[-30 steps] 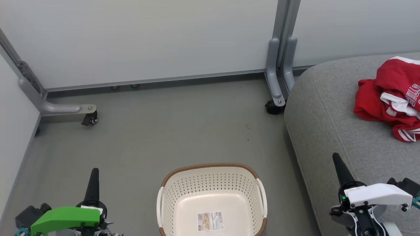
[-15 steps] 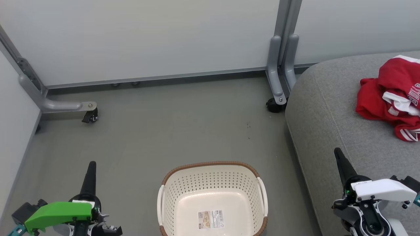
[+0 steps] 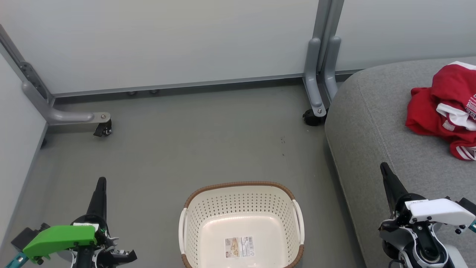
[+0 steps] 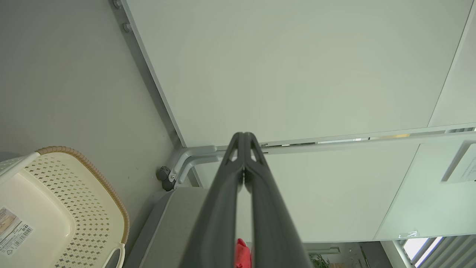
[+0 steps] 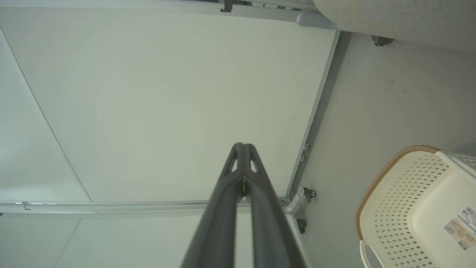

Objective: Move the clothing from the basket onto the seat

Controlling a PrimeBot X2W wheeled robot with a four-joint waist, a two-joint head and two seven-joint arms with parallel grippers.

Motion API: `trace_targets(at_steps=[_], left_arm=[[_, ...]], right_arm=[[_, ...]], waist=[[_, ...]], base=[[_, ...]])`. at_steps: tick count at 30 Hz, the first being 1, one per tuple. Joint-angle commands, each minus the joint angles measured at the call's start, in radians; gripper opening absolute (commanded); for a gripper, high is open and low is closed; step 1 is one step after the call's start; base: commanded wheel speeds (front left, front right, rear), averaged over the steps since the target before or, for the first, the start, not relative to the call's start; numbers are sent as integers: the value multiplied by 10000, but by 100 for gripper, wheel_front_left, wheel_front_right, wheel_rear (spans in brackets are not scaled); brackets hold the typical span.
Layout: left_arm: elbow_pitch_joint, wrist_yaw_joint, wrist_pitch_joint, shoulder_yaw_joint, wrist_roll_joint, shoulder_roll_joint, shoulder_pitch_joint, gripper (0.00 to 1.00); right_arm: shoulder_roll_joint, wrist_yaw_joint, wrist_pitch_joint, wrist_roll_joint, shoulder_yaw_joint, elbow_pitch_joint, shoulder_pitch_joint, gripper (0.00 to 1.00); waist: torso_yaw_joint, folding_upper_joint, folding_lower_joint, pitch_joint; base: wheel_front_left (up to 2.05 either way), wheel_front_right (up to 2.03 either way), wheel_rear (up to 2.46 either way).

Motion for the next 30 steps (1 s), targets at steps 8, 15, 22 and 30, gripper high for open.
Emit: trace_targets(at_steps=[8,15,22,30], left_arm=[[58,-123,204,162,-701,-3,-341,0],[84,-151,296,218,-982,-18,-401,0],[84,-151,324,242,-950,-37,-385,0],[84,-151,348,271,-921,-54,-388,0]], right_arm=[[-9,4,219,690,-150,60,-237,0],[10,4,311,991,-220,85,-261,0],[37,4,342,945,-250,87,-256,0],[58,4,360,912,-282,91,-260,0]], waist=[[30,0,0,54],[49,0,0,88],[49,0,0,88],[49,0,0,88]], base=[[0,0,0],[0,0,0],[0,0,0],[0,0,0]])
